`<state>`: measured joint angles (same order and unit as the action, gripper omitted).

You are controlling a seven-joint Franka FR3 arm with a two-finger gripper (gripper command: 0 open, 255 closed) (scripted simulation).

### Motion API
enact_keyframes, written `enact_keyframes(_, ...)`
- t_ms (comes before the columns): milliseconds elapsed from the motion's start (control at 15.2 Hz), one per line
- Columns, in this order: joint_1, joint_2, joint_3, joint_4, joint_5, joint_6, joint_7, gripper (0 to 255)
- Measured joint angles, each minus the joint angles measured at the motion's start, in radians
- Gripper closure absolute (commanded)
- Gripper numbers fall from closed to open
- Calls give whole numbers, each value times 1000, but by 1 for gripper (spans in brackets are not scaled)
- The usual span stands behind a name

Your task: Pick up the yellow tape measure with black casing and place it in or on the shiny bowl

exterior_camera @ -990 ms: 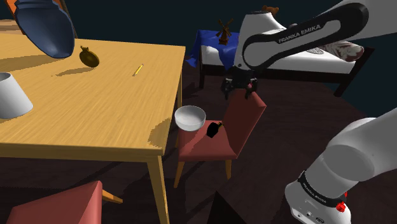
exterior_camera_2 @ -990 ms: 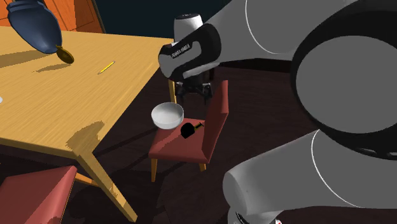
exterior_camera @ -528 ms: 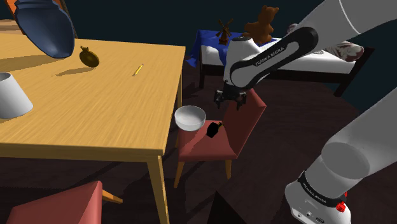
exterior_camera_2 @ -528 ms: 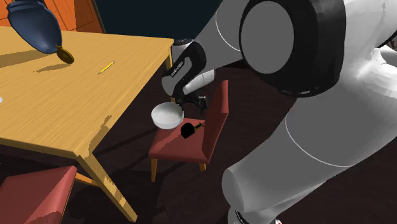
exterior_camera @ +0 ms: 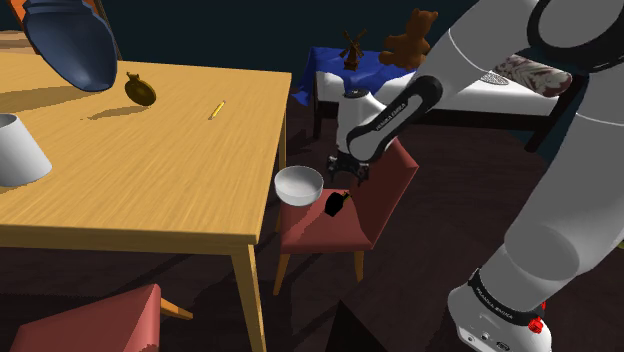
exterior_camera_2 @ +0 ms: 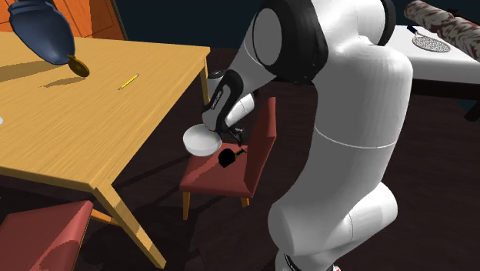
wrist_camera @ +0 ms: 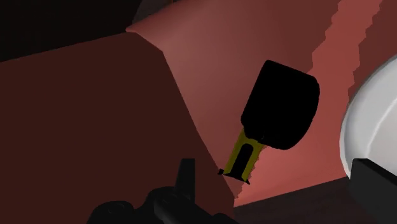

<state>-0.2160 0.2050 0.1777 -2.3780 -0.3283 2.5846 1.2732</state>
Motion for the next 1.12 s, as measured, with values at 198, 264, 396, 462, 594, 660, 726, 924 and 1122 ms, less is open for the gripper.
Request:
enact_keyframes(198, 19, 116, -43, 66, -54, 39, 112, 0)
enact_keyframes(264, 27, 155, -59, 88, -68, 52, 146, 0)
enact_keyframes(396, 34, 191, -75, 107, -82, 68, 175, 0)
enact_keyframes(462, 36, 205, -80, 114, -86, 74, 181, 0)
enact_keyframes(594, 42, 236, -92, 123, -101, 95, 195, 0)
enact_keyframes(660, 44, 247, -96, 126, -106, 103, 200, 0)
enact_keyframes(726, 47, 261, -102, 130, -112, 113, 205, 0)
enact_keyframes(924, 53, 292, -114, 139, -126, 136, 216, 0)
enact_keyframes(1122, 54, 296, -115, 140, -128, 139, 218, 0)
